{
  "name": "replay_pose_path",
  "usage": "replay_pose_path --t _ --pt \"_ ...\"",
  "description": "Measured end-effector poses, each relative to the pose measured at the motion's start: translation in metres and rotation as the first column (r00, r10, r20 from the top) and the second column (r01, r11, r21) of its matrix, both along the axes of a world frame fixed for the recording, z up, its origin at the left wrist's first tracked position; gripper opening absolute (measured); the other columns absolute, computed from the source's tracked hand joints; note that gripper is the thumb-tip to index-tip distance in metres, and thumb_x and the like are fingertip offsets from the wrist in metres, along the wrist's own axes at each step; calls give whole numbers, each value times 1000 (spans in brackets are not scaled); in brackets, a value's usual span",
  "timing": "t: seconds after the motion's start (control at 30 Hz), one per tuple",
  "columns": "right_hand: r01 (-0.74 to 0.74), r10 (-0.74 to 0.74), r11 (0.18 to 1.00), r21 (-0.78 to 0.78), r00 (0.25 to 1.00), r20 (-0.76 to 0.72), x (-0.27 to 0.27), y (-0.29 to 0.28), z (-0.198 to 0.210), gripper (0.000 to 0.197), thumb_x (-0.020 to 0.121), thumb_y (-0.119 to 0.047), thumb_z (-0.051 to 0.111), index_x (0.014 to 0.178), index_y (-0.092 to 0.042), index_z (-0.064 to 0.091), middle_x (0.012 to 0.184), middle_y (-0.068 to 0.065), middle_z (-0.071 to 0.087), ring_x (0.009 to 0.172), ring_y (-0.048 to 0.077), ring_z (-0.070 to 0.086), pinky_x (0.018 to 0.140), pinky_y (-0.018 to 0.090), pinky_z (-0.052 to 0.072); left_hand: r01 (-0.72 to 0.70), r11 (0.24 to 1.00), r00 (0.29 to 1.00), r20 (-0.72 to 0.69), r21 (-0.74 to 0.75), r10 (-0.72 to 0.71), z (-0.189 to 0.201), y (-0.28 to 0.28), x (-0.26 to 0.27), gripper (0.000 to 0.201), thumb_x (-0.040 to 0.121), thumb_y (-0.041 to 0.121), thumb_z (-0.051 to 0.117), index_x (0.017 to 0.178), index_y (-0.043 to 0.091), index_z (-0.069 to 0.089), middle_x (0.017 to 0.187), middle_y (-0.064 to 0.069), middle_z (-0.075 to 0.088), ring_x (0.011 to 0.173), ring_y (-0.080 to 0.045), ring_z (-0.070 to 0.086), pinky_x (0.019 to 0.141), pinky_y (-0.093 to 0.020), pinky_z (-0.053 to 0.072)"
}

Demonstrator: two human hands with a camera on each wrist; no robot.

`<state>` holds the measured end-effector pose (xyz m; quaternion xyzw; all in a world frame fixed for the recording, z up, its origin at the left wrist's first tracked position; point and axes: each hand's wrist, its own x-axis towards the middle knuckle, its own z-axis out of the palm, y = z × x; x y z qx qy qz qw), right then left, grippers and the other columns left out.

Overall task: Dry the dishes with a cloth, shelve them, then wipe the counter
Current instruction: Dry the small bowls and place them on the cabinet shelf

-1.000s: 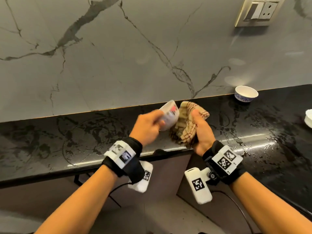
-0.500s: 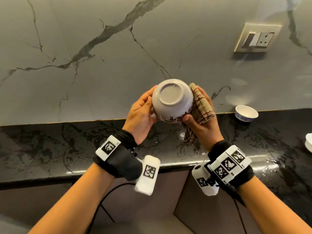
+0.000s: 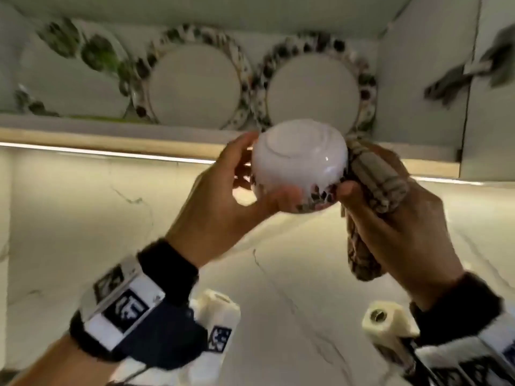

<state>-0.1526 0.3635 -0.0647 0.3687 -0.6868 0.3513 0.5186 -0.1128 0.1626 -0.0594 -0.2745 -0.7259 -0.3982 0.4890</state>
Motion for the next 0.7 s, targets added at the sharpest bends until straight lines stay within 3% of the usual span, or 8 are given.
replay_pose_path --t 0.1,0.17,0.2,0.27,0.37,0.43,0.5,0.7 --pt "100 -98 989 112 995 -25 -2 -7 58 63 74 -74 27 121 -37 46 73 -18 55 80 21 63 68 30 46 -131 990 991 -15 -42 130 62 -9 4 80 50 69 64 120 40 41 102 24 58 92 4 61 81 -13 52" --pt "173 -163 967 189 984 -68 -7 -9 93 73 72 -76 22 122 -30 49 80 -8 61 81 23 62 72 34 49 -171 981 984 25 -92 174 99 -18 1 82 54 70 60 122 26 51 105 8 65 95 -9 65 85 -27 54" --pt "192 -183 955 227 981 -60 -8 -11 109 75 74 -77 24 123 -28 51 88 -3 63 84 23 62 75 34 49 -181 975 980 55 -127 189 115 -21 -3 78 56 72 59 114 20 57 102 2 68 91 -15 66 84 -34 54" --pt "184 -197 934 306 980 11 -19 -19 145 64 82 -74 33 119 -27 56 97 3 63 89 23 60 79 32 46 -229 956 960 120 -185 253 140 -29 -11 75 60 76 54 91 8 62 86 -5 64 77 -19 60 76 -32 47" --pt "192 -269 842 505 959 84 -34 -40 186 85 66 -87 25 107 -23 63 105 9 66 95 27 59 92 38 45 -318 928 903 237 -192 358 163 -42 -28 60 74 70 55 76 10 57 74 -13 54 70 -21 52 69 -31 40" --pt "193 -360 761 619 919 157 -46 -53 199 75 78 -77 27 109 -19 63 115 9 63 101 25 56 100 35 40 -372 904 851 313 -208 422 168 -50 -36 59 80 65 52 69 7 56 72 -14 57 70 -23 54 70 -32 42" --pt "138 -409 727 672 874 263 -54 -62 204 59 89 -61 31 112 -15 61 116 10 59 103 25 53 98 30 37 -383 896 813 378 -224 442 168 -57 -40 59 82 64 50 63 9 55 69 -11 59 68 -23 55 71 -31 43" --pt "130 -520 621 773 806 282 -49 -81 195 57 90 -58 33 108 -10 57 111 10 57 90 21 54 86 26 37 -378 859 700 500 -344 509 165 -65 -44 61 77 68 54 75 7 63 70 -11 62 65 -22 54 68 -29 44"
